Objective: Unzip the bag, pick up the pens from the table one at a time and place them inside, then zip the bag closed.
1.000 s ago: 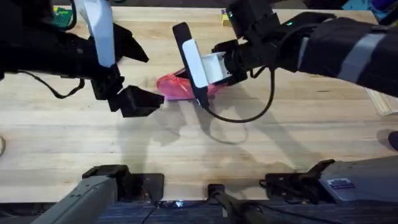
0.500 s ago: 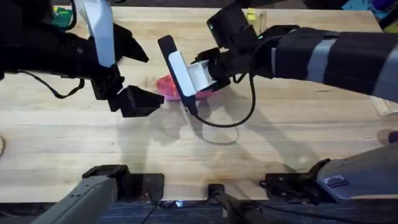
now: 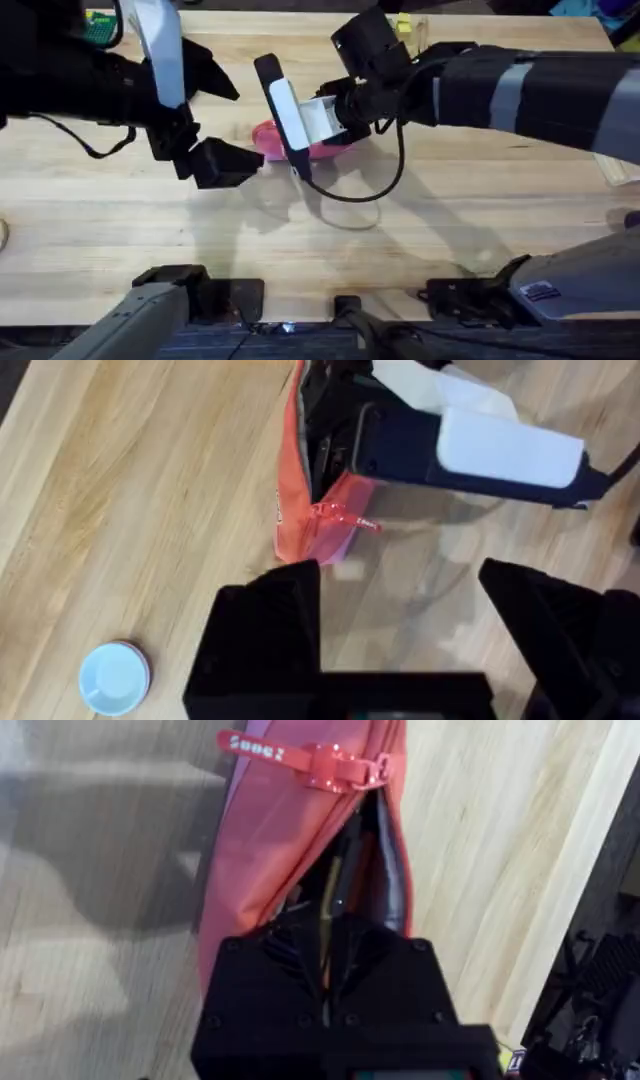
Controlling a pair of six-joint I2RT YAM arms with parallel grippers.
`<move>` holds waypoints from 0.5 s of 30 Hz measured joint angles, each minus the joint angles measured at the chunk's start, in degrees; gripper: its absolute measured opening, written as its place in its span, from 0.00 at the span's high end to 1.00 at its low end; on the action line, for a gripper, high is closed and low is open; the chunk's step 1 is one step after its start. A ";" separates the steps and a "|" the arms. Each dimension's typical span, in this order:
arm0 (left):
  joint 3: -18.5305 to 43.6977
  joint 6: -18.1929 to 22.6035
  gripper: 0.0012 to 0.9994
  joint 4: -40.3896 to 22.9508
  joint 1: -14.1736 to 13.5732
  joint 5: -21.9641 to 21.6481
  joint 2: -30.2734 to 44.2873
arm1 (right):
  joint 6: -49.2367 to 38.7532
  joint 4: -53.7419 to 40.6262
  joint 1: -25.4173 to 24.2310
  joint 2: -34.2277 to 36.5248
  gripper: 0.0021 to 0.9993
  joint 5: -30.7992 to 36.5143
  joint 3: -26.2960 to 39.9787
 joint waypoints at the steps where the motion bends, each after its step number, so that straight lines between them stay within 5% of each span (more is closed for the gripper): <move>1: 0.00 0.00 0.01 0.00 0.00 -0.02 0.00 | 0.22 0.06 0.00 0.00 0.92 0.03 0.00; 3: 0.00 0.00 0.01 0.00 0.00 0.00 0.00 | 0.56 0.12 0.00 0.00 0.77 0.22 0.00; 8: 0.00 0.00 0.01 0.00 0.00 0.00 0.00 | 0.65 1.83 -0.24 -0.17 0.07 0.49 0.69; 15: 0.00 0.00 0.01 0.00 0.00 -0.02 0.00 | 0.82 1.36 -0.33 -0.37 0.00 0.47 1.01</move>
